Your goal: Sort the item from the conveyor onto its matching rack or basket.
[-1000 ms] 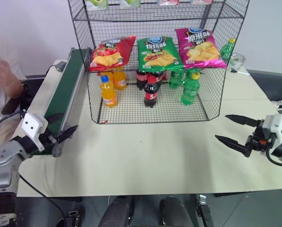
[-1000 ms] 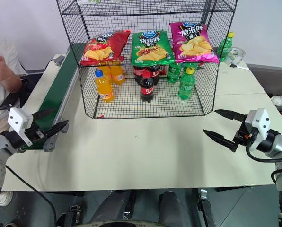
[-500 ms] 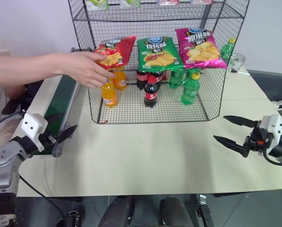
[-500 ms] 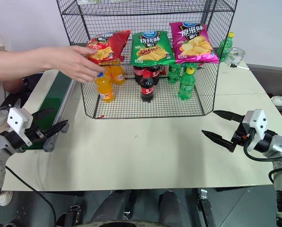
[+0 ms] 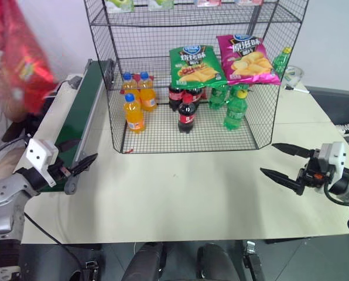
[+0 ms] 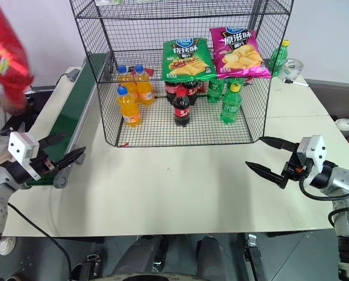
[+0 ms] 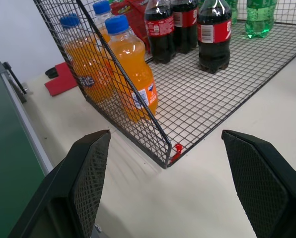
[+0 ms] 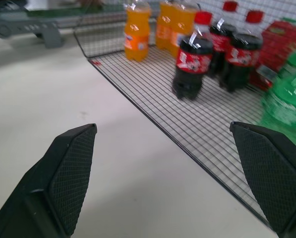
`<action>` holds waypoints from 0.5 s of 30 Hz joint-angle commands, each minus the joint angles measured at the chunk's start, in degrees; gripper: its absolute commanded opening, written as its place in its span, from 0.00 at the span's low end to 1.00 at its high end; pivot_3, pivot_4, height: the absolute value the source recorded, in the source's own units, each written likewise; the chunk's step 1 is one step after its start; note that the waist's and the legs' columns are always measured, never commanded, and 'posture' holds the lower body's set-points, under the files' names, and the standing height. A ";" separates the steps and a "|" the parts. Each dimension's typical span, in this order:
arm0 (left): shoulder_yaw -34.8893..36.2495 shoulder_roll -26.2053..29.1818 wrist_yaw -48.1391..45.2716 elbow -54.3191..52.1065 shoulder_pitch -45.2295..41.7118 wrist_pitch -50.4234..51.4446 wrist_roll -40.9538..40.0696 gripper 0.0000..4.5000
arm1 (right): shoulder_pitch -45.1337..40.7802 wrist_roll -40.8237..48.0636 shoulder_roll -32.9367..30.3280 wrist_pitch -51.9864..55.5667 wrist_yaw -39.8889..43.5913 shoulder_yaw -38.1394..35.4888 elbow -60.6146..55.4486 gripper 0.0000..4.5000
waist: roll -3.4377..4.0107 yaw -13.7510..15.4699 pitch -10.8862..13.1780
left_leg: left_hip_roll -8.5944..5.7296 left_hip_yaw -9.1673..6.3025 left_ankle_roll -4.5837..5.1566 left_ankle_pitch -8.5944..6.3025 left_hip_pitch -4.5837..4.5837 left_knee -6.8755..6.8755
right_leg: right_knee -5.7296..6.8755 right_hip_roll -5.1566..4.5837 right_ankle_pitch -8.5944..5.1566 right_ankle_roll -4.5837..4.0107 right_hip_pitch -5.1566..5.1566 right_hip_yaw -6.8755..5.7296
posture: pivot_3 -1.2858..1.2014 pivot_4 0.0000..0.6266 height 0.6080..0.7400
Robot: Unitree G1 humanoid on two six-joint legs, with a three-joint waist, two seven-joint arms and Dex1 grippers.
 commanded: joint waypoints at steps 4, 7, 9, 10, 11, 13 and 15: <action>2.23 -0.29 -0.01 -2.93 1.12 -0.20 -1.33 0.83 | 0.22 3.37 2.57 3.60 -1.53 1.04 -6.59 1.00 | 0.00 -0.04 0.00 | 0.00 0.00 0.00 0.00 0.00 0.00 | 0.00 0.00 0.00 0.00 -0.01 0.00 | 0.52 0.24 1.00; 2.16 -0.44 0.30 -3.42 1.60 -0.20 -1.22 0.83 | 0.32 4.09 4.33 5.39 -2.47 2.90 -9.52 1.00 | 0.00 -0.06 0.00 | 0.01 0.00 0.00 0.00 0.00 -0.03 | 0.00 0.01 0.00 0.00 -0.03 0.01 | 0.52 0.24 1.00; 2.00 -0.33 1.01 -3.59 1.75 0.15 -0.62 0.83 | 0.17 3.66 4.71 5.64 -2.83 3.27 -9.86 1.00 | 0.01 0.01 0.00 | 0.01 0.00 0.00 0.00 0.00 -0.03 | 0.00 0.00 0.00 0.00 -0.03 0.01 | 0.52 0.24 1.00; 2.00 -0.34 1.28 -3.66 1.76 0.27 -0.49 0.83 | -0.01 3.48 4.78 5.67 -2.97 3.39 -9.79 1.00 | 0.01 0.04 0.00 | 0.00 0.00 0.00 0.00 0.00 -0.03 | -0.02 0.00 -0.01 -0.02 -0.04 0.01 | 0.52 0.24 1.00; 1.99 -0.34 1.48 -3.69 1.77 0.25 -0.35 0.83 | -0.17 3.39 4.79 5.68 -3.02 3.48 -9.68 1.00 | 0.01 0.10 0.00 | 0.00 0.00 0.00 0.00 0.00 -0.02 | -0.03 0.00 -0.02 -0.03 -0.05 0.01 | 0.52 0.24 1.00; 1.97 -0.29 1.78 -3.73 1.81 -0.08 -0.09 0.83 | -0.42 3.28 4.80 5.57 -3.14 3.64 -9.47 1.00 | 0.01 0.11 0.00 | -0.01 0.00 0.00 0.00 0.00 -0.02 | -0.03 -0.01 -0.02 -0.03 -0.08 0.00 | 0.52 0.24 1.00; 1.90 -0.34 2.10 -3.69 1.89 -0.71 0.39 0.83 | -0.61 3.16 4.81 5.41 -3.12 3.89 -9.35 1.00 | 0.01 0.06 0.00 | -0.01 0.00 0.00 0.00 0.00 -0.02 | -0.03 -0.01 -0.01 -0.03 -0.06 0.00 | 0.52 0.24 1.00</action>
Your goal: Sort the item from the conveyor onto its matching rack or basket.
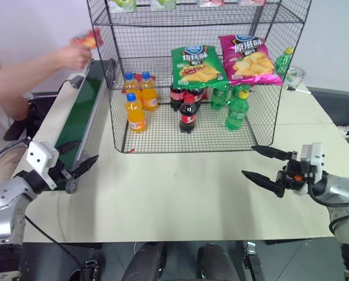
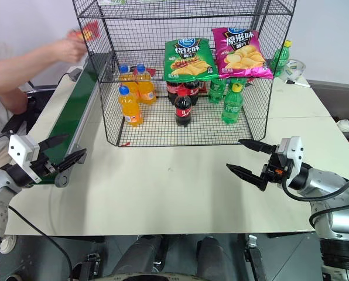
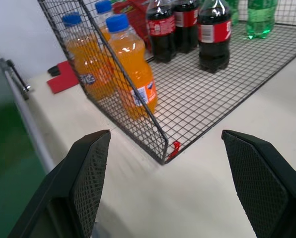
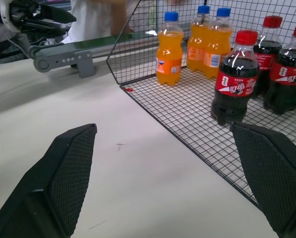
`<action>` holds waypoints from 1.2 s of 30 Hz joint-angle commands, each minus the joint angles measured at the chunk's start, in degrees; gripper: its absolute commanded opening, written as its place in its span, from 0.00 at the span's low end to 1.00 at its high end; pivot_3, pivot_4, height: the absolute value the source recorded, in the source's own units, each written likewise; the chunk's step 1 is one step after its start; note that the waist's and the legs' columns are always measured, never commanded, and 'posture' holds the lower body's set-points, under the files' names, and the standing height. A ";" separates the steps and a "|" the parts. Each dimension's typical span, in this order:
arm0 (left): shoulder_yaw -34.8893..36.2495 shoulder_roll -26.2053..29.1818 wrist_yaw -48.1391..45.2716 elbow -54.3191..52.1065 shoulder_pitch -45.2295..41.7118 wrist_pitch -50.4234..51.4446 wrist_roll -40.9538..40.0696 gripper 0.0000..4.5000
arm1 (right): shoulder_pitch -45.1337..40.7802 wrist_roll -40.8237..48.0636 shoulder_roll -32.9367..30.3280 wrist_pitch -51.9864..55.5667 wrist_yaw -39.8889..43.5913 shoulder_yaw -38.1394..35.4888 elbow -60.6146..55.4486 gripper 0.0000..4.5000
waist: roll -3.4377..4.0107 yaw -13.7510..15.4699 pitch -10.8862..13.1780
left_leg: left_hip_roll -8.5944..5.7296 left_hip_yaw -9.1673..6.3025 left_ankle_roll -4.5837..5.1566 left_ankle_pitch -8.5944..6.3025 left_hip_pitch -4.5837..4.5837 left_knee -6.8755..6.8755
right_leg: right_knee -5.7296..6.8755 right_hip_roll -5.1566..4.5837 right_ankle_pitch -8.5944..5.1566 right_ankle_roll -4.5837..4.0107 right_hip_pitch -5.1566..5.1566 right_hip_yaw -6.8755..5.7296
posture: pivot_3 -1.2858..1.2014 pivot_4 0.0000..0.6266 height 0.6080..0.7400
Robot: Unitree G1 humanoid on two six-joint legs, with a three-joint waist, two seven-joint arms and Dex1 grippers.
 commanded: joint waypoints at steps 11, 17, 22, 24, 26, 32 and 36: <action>2.63 -0.64 4.32 -3.01 2.64 -3.93 3.14 0.83 | -2.52 1.99 2.61 2.29 -0.36 4.18 -5.00 1.00 | 0.00 -0.07 0.00 | 0.01 0.00 0.00 0.00 0.00 -0.06 | 0.00 0.01 0.03 0.06 0.01 0.01 | 0.52 0.24 1.00; 3.85 -3.24 10.78 -8.85 6.90 -2.24 4.47 0.83 | -7.08 2.51 7.61 5.74 -1.12 10.56 -7.14 1.00 | 0.00 -0.25 0.00 | 0.02 0.00 -0.01 0.01 0.00 -0.07 | -0.01 0.01 0.03 0.06 -0.03 0.02 | 0.52 0.24 1.00; 6.35 -3.96 14.91 -11.75 9.22 -1.72 4.80 0.83 | -8.95 5.08 8.08 9.65 2.58 14.13 -8.44 1.00 | -0.03 0.01 0.01 | 0.01 -0.01 -0.01 0.00 0.00 -0.06 | -0.08 0.02 0.04 0.07 -0.13 0.00 | 0.52 0.24 1.00; 7.21 -4.44 16.07 -12.79 10.68 -1.91 5.17 0.83 | -9.39 4.20 8.80 9.41 3.38 15.83 -8.06 1.00 | -0.03 -0.02 0.01 | 0.01 -0.01 -0.01 0.00 0.01 -0.06 | -0.08 0.02 0.04 0.07 -0.13 -0.01 | 0.52 0.24 1.00; 8.70 -5.49 17.38 -14.71 13.56 -2.14 5.31 0.83 | -10.22 1.56 9.88 6.75 4.20 17.82 -6.34 1.00 | -0.03 -0.17 0.01 | 0.01 -0.01 -0.01 0.00 0.01 -0.06 | -0.09 0.02 0.04 0.07 -0.13 0.00 | 0.52 0.24 1.00; 11.75 -9.41 19.50 -19.23 22.33 -4.09 6.25 0.83 | -13.68 -5.41 11.01 -4.62 6.13 17.97 1.41 1.00 | -0.04 -0.28 0.01 | 0.01 0.01 -0.01 0.00 0.02 -0.09 | -0.21 0.03 0.04 0.07 -0.09 -0.01 | 0.52 0.24 1.00; 12.95 -12.70 22.42 -19.25 26.82 -10.17 11.31 0.83 | -14.86 -6.94 11.53 -7.65 6.46 18.18 5.44 1.00 | -0.06 0.06 0.00 | 0.01 -0.03 -0.01 0.00 0.02 -0.08 | -0.22 0.03 0.01 0.00 -0.06 -0.05 | 0.52 0.24 1.00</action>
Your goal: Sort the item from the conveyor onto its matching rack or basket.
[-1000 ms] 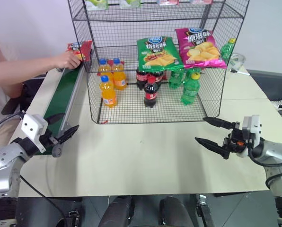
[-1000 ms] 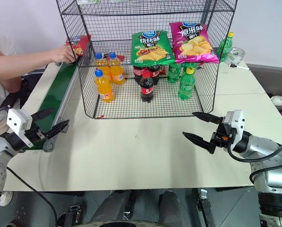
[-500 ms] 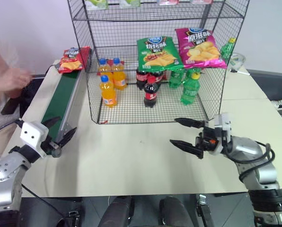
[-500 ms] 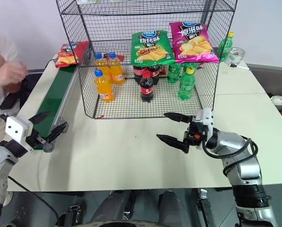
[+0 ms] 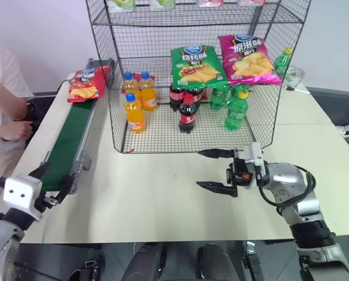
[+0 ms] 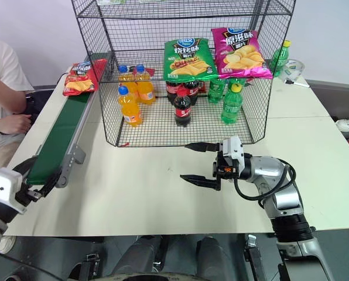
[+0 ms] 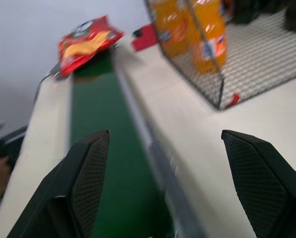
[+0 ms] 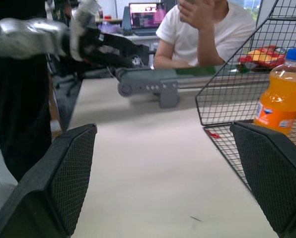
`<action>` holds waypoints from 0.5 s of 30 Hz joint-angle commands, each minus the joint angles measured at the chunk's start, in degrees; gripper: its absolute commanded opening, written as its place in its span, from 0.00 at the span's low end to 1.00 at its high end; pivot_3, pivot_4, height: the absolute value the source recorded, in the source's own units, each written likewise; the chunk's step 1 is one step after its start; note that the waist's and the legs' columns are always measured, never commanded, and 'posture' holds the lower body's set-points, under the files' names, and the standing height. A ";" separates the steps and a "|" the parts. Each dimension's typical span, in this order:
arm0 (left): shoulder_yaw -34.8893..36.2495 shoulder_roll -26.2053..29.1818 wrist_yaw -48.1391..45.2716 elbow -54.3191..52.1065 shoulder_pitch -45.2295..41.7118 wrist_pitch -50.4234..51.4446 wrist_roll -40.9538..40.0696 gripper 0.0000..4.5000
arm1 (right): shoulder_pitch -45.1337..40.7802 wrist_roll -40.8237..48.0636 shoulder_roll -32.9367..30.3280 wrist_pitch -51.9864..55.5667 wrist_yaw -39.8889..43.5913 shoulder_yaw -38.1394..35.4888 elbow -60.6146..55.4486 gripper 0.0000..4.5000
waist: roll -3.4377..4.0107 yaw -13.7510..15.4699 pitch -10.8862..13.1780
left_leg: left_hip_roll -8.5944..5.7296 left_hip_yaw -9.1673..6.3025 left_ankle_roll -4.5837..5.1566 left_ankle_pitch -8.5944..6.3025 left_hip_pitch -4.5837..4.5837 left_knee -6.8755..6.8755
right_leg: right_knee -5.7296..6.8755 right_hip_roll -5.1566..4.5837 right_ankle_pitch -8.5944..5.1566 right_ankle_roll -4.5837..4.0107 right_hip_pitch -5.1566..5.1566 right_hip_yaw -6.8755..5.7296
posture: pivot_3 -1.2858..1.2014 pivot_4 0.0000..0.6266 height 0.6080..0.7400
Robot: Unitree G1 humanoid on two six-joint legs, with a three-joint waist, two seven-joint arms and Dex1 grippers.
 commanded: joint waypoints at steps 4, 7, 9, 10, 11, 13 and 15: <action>2.91 -2.44 4.89 1.02 5.41 -13.89 10.85 0.83 | -1.81 -2.26 0.85 -4.53 -0.18 -0.51 4.00 1.00 | -0.01 -0.09 -0.01 | 0.00 0.02 0.00 0.00 0.01 0.00 | -0.10 0.00 -0.02 -0.08 0.06 0.00 | 0.52 0.24 1.00; 2.94 -2.24 6.31 2.94 6.40 -17.66 13.69 0.83 | -2.01 -1.79 0.95 -4.16 -0.10 -0.93 4.61 1.00 | -0.01 -0.08 -0.01 | 0.01 0.01 0.00 0.00 0.01 -0.02 | -0.10 0.01 -0.02 -0.08 0.05 0.00 | 0.52 0.24 1.00; 3.92 -1.14 8.99 6.01 7.47 -23.02 19.45 0.83 | -2.16 -1.60 0.87 -4.21 -0.10 -1.30 4.94 1.00 | -0.01 -0.10 -0.01 | 0.01 0.02 -0.01 -0.01 0.01 -0.01 | -0.10 0.00 -0.03 -0.09 0.05 0.00 | 0.52 0.24 1.00; 4.43 -0.50 10.30 7.65 7.90 -25.43 22.19 0.83 | -2.24 -1.54 0.79 -4.20 -0.09 -1.43 5.10 1.00 | -0.02 -0.09 -0.01 | 0.01 0.02 -0.01 -0.01 0.01 -0.02 | -0.11 0.00 -0.03 -0.09 0.04 0.00 | 0.52 0.24 1.00; 6.08 0.23 12.90 9.89 8.08 -27.59 24.91 0.83 | -2.23 -1.45 0.71 -4.19 -0.13 -1.64 5.24 1.00 | -0.02 -0.10 -0.01 | 0.01 0.01 -0.01 -0.01 0.01 -0.02 | -0.11 0.01 -0.02 -0.09 0.04 0.00 | 0.52 0.24 1.00; 7.95 1.52 16.24 13.26 8.37 -30.55 27.60 0.83 | -2.14 -1.43 0.56 -4.23 -0.07 -1.87 5.37 1.00 | -0.02 -0.12 -0.01 | 0.01 0.01 -0.01 -0.01 0.01 -0.04 | -0.11 0.00 -0.02 -0.08 0.03 0.00 | 0.52 0.24 1.00; 8.57 3.56 19.51 16.91 9.40 -34.77 32.31 0.83 | -1.83 -1.40 0.56 -4.09 -0.04 -2.03 5.36 1.00 | -0.01 -0.13 -0.01 | 0.01 0.01 -0.01 -0.01 0.01 -0.05 | -0.11 0.01 -0.02 -0.07 0.01 0.00 | 0.52 0.24 1.00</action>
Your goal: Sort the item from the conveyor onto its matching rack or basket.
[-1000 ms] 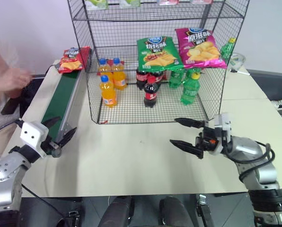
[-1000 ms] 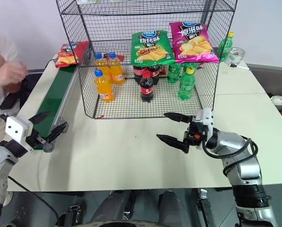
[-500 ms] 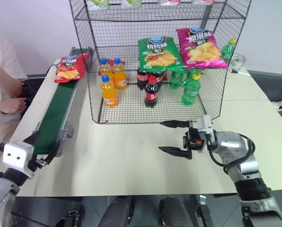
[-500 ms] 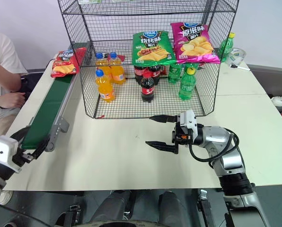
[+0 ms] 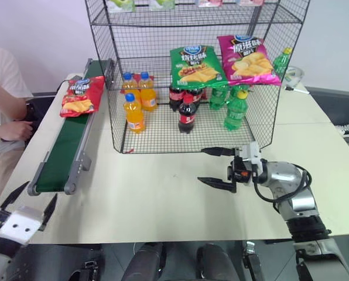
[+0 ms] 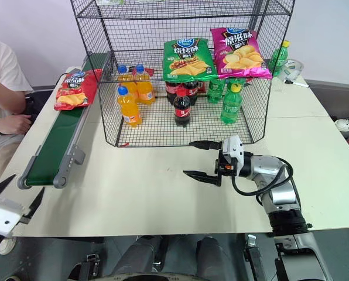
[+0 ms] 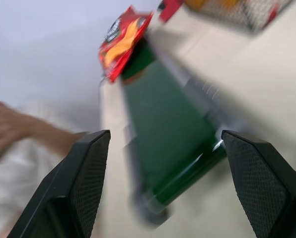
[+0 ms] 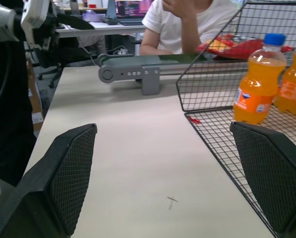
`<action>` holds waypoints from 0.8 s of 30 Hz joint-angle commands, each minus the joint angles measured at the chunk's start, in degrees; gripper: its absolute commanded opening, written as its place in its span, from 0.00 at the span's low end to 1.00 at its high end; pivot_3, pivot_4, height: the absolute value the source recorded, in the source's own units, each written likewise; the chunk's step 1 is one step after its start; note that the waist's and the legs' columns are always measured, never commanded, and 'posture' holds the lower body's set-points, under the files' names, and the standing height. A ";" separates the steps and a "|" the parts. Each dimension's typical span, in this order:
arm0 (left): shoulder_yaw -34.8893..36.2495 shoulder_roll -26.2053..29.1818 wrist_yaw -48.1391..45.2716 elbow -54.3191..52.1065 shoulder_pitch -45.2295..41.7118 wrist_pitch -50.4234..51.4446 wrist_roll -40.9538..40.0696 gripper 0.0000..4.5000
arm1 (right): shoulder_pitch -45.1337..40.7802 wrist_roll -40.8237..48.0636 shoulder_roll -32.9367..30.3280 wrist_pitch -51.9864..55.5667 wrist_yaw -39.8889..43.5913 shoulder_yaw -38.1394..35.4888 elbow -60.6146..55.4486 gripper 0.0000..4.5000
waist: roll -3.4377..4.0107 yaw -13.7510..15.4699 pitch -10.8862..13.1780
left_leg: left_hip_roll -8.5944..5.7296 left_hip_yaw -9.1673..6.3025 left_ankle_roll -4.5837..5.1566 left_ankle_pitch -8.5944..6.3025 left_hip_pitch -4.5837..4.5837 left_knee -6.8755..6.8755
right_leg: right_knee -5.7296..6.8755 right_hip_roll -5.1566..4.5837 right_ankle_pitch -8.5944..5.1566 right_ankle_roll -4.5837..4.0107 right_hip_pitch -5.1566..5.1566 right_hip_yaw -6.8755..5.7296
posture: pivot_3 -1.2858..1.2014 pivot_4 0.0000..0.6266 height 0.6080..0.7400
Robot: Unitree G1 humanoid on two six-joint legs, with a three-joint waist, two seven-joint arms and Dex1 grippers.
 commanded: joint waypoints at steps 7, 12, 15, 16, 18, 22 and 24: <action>1.28 8.36 16.64 11.74 1.48 -9.89 19.33 0.83 | -0.15 1.13 1.01 0.22 -0.73 -0.46 -2.00 1.00 | 0.00 0.06 0.00 | 0.00 -0.02 -0.14 -0.09 0.01 -0.01 | 0.01 0.03 0.06 0.12 0.00 -0.02 | 0.52 0.24 1.00; -2.10 10.92 21.12 15.44 -0.38 -10.23 21.84 0.83 | -0.10 0.73 0.79 0.05 -1.10 -0.54 -1.97 1.00 | 0.01 -0.01 -0.01 | -0.01 -0.02 -0.15 -0.09 0.01 -0.01 | 0.01 0.04 0.08 0.15 -0.01 -0.02 | 0.52 0.24 1.00; -4.19 11.76 22.52 15.70 -1.37 -10.23 22.33 0.83 | -0.01 0.70 0.56 0.12 -1.23 -0.68 -1.91 1.00 | 0.00 -0.03 0.00 | 0.00 -0.02 -0.15 -0.09 0.01 -0.03 | 0.01 0.05 0.09 0.17 -0.02 -0.02 | 0.52 0.24 1.00; -4.53 11.99 23.67 15.50 -1.52 -9.97 23.30 0.83 | 0.00 0.73 0.52 0.17 -1.28 -0.70 -1.99 1.00 | 0.00 -0.09 -0.01 | 0.00 -0.02 -0.15 -0.09 0.01 -0.03 | 0.02 0.05 0.10 0.18 -0.03 -0.02 | 0.52 0.24 1.00; -5.51 12.51 24.06 16.04 -1.81 -9.46 23.31 0.83 | 0.00 0.62 0.43 0.04 -1.45 -0.73 -2.13 1.00 | 0.01 -0.14 0.00 | 0.00 -0.02 -0.15 -0.09 0.01 -0.03 | 0.02 0.06 0.10 0.18 -0.03 -0.02 | 0.52 0.24 1.00; -6.71 13.71 25.69 16.31 -1.94 -8.95 23.77 0.83 | 0.05 0.71 0.31 0.35 -1.81 -0.75 -2.54 1.00 | 0.01 -0.10 -0.01 | 0.00 -0.02 -0.14 -0.09 0.01 -0.03 | 0.03 0.07 0.10 0.19 -0.04 -0.03 | 0.52 0.24 1.00; -7.12 14.15 26.46 16.03 -2.02 -8.90 24.02 0.83 | 0.30 0.74 0.27 0.48 -1.90 -0.72 -2.73 1.00 | 0.00 -0.09 -0.01 | 0.00 -0.02 -0.15 -0.09 0.01 -0.03 | 0.04 0.07 0.10 0.19 -0.04 -0.02 | 0.52 0.24 1.00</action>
